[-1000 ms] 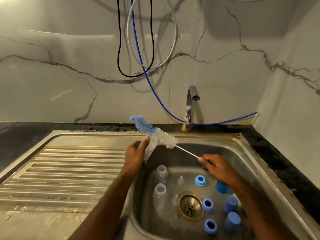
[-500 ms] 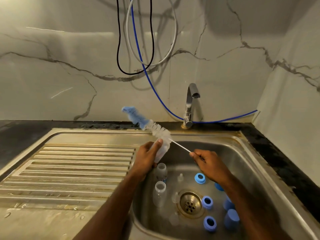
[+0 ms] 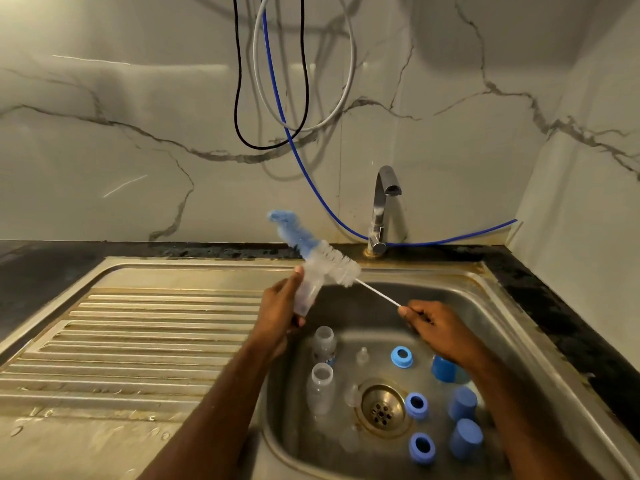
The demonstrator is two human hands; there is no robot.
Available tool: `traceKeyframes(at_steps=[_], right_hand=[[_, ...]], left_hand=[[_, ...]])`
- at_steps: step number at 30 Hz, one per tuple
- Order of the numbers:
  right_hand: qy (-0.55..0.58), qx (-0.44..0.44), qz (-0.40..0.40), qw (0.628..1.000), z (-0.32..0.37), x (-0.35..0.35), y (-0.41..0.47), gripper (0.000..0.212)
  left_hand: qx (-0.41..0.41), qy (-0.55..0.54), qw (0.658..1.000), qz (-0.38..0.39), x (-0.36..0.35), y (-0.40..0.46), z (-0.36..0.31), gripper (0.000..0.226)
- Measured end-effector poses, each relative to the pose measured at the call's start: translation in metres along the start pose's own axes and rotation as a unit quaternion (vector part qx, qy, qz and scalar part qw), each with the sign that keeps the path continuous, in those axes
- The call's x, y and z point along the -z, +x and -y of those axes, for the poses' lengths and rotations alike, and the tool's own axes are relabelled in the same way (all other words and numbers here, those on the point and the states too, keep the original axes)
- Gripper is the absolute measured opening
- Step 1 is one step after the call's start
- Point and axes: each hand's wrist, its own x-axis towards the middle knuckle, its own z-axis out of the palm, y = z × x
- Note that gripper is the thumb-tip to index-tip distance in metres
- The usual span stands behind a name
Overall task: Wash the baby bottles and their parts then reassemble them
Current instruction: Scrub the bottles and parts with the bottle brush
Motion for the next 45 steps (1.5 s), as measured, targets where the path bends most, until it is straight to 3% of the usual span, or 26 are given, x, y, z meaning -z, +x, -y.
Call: traceKeyframes(at_steps=[2, 5, 7, 11, 13, 17, 21, 26, 31, 36, 41, 45], right_hand=[[-0.002, -0.006, 0.016, 1.0, -0.004, 0.002, -0.002, 0.035], [0.002, 0.012, -0.007, 1.0, 0.01, -0.015, 0.001, 0.035], [0.025, 0.02, 0.008, 0.999, 0.017, -0.024, 0.003, 0.036], [0.082, 0.0, 0.11, 0.991, 0.007, -0.009, 0.0, 0.039], [0.077, -0.008, 0.097, 0.992, 0.006, -0.008, -0.001, 0.038], [0.022, 0.024, -0.005, 0.999, 0.02, -0.025, 0.001, 0.039], [0.026, 0.03, 0.107, 0.993, 0.015, -0.01, -0.001, 0.038], [-0.01, 0.01, -0.009, 1.0, 0.01, -0.013, 0.003, 0.037], [-0.009, 0.036, 0.085, 0.996, 0.004, -0.007, 0.002, 0.037], [-0.049, 0.016, -0.035, 0.998, 0.0, -0.009, 0.004, 0.037], [-0.028, 0.037, 0.055, 0.997, 0.002, -0.001, 0.003, 0.037], [-0.009, 0.0, -0.017, 1.0, 0.002, -0.001, 0.001, 0.038]], left_hand=[[0.019, -0.003, 1.0, 0.011, 0.006, 0.002, 0.0, 0.063], [0.058, 0.01, 0.993, 0.098, -0.003, -0.004, 0.003, 0.073], [0.076, -0.045, 0.988, 0.125, -0.01, -0.007, 0.004, 0.078], [0.111, -0.205, 0.967, 0.106, -0.002, -0.003, 0.001, 0.07], [0.133, -0.252, 0.951, 0.118, 0.0, -0.003, 0.0, 0.07], [0.16, -0.243, 0.949, 0.12, -0.013, -0.005, 0.006, 0.065], [0.139, -0.242, 0.954, 0.112, -0.007, -0.002, 0.005, 0.061], [0.16, -0.197, 0.96, 0.114, -0.013, -0.006, 0.006, 0.055], [0.125, -0.191, 0.966, 0.123, -0.012, -0.01, 0.002, 0.051], [0.154, -0.148, 0.97, 0.114, -0.016, -0.011, 0.003, 0.053], [0.14, -0.178, 0.967, 0.119, -0.014, -0.01, 0.007, 0.055], [0.152, -0.249, 0.948, 0.128, -0.015, -0.011, 0.001, 0.05]])
